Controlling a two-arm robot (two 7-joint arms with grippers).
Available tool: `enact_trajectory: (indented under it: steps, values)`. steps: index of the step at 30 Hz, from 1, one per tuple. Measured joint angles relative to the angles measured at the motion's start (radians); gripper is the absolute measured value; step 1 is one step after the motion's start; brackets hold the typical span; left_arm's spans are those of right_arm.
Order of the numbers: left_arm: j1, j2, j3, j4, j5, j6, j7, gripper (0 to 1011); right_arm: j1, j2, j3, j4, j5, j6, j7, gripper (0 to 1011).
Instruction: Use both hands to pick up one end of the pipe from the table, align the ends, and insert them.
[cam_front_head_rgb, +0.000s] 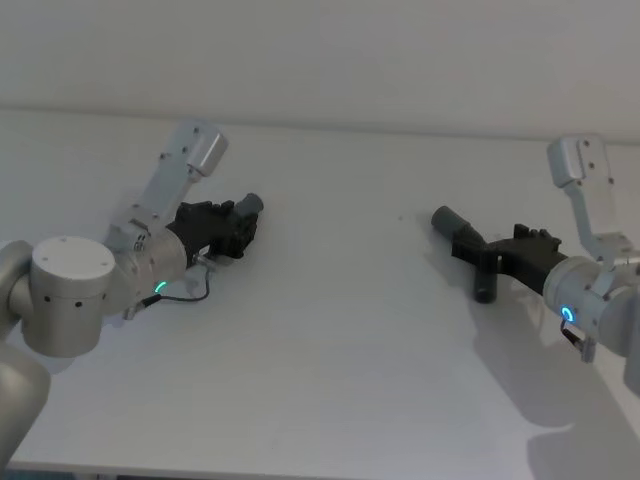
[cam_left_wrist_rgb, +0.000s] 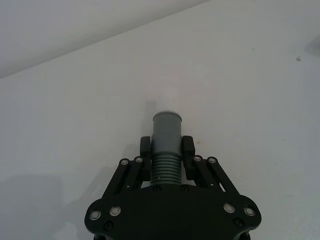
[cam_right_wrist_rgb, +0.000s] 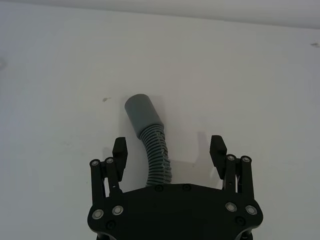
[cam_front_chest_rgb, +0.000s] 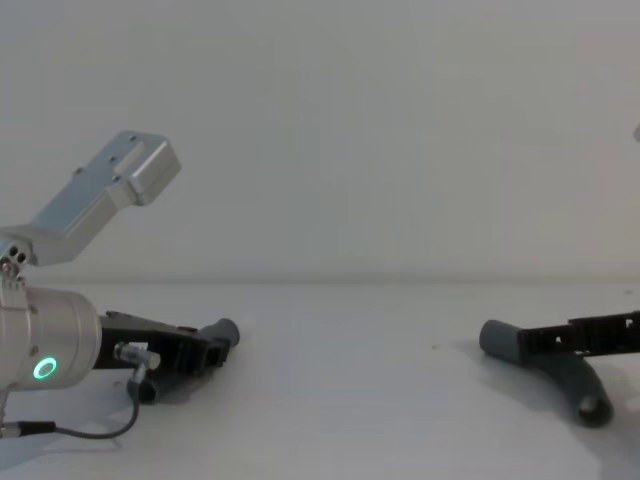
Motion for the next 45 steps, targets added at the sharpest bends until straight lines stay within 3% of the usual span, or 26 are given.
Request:
enact_trajectory:
  steps: [33, 45]
  values:
    - [0.0, 0.0, 0.0, 0.0, 0.0, 0.0, 0.0, 354, 0.026, 0.005, -0.049, 0.031, -0.059, 0.03, 0.028, 1000]
    - [0.0, 0.0, 0.0, 0.0, 0.0, 0.0, 0.0, 354, 0.025, 0.01, -0.056, 0.033, -0.071, 0.023, 0.037, 742]
